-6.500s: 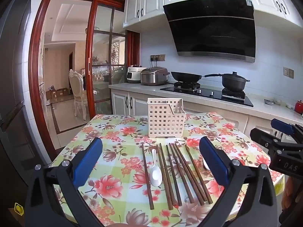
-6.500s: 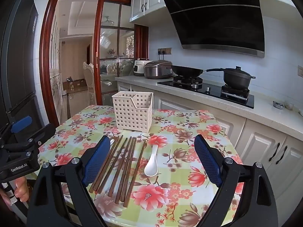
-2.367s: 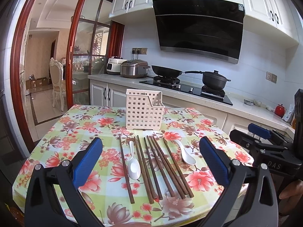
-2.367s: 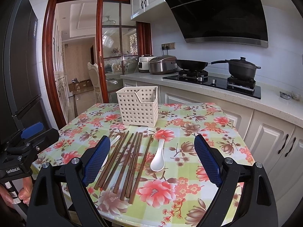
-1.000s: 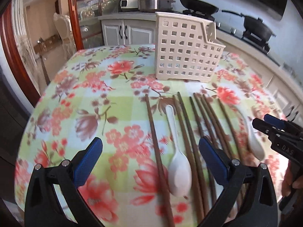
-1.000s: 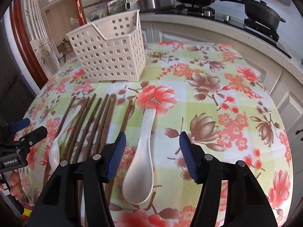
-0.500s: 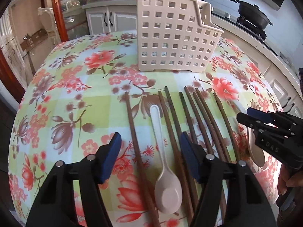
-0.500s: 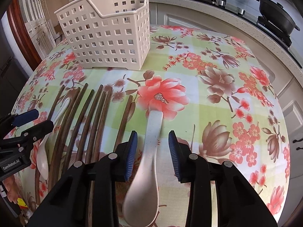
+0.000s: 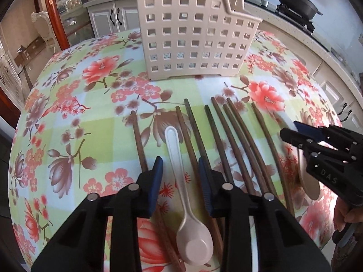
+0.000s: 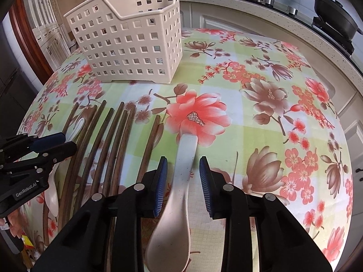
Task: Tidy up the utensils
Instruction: 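Grasp a white spoon with the left tool while the right tool grasps the other spoon, then lift the white spoon with the left tool while the right tool lifts its spoon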
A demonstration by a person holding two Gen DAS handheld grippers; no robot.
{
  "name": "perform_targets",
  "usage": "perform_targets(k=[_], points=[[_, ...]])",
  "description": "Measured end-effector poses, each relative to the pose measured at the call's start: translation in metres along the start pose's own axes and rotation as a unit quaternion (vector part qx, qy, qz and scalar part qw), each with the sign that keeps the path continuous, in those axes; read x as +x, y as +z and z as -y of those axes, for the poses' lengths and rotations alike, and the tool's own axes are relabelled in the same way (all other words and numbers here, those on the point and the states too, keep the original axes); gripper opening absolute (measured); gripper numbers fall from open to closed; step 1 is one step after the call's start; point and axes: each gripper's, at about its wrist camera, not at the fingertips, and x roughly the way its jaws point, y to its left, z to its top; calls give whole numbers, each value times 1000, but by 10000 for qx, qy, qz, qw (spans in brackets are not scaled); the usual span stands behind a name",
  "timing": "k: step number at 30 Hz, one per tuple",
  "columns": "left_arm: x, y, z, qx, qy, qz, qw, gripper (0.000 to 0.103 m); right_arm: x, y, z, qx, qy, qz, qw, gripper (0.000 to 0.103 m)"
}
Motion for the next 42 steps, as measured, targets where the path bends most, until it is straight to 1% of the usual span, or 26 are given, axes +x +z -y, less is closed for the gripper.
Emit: perform_targets(k=[3,6,8,9,11,15,17,19,21,23,25,29,31,33,36,40,42], points=[[5,2,-1,-46,-4,-35,10000,31,1,1,1,-1,2,6,10000,29],[7,4,-3,-35,9,-16,10000,27,3,2,2,-38,-6,-2,10000,27],[4,4,-5,-101,-202,-11,9997,27,3,2,4,-10,5,-3,10000,26],[2,4,-6,-123,-205,20,9997,27,3,2,4,2,4,2,10000,26],[-2,4,-7,-113,-135,90,9998,27,3,2,5,15,-1,10,10000,26],[1,4,-11,-115,-115,1,9999,27,3,1,4,4,1,27,10000,26],[2,3,-10,-98,-118,26,9999,27,3,1,4,-4,6,31,10000,26],[2,4,-9,-55,-64,52,10000,24,4,1,3,-27,-11,36,10000,26],[2,3,-8,-71,-107,59,9999,21,4,1,3,-40,-12,32,10000,26],[-1,2,-8,-68,-176,99,9998,21,4,1,2,-41,-11,34,10000,26],[-3,2,-8,-70,-141,129,9998,21,4,2,3,-41,-10,38,10000,26],[0,1,-14,-151,-70,66,9998,21,4,1,3,-16,-5,51,10000,26],[3,-1,-14,-129,-14,-7,9999,20,4,1,3,-16,0,56,10000,26],[4,-2,-11,-58,55,11,10000,20,4,1,3,-34,-9,53,10000,26],[6,0,-7,-21,-19,8,10000,17,5,2,3,-75,-35,53,10000,26],[8,3,-1,64,38,30,10000,13,5,2,3,-103,-45,37,9999,26],[8,3,-2,63,4,31,10000,13,6,2,2,-198,-76,39,9998,23]])
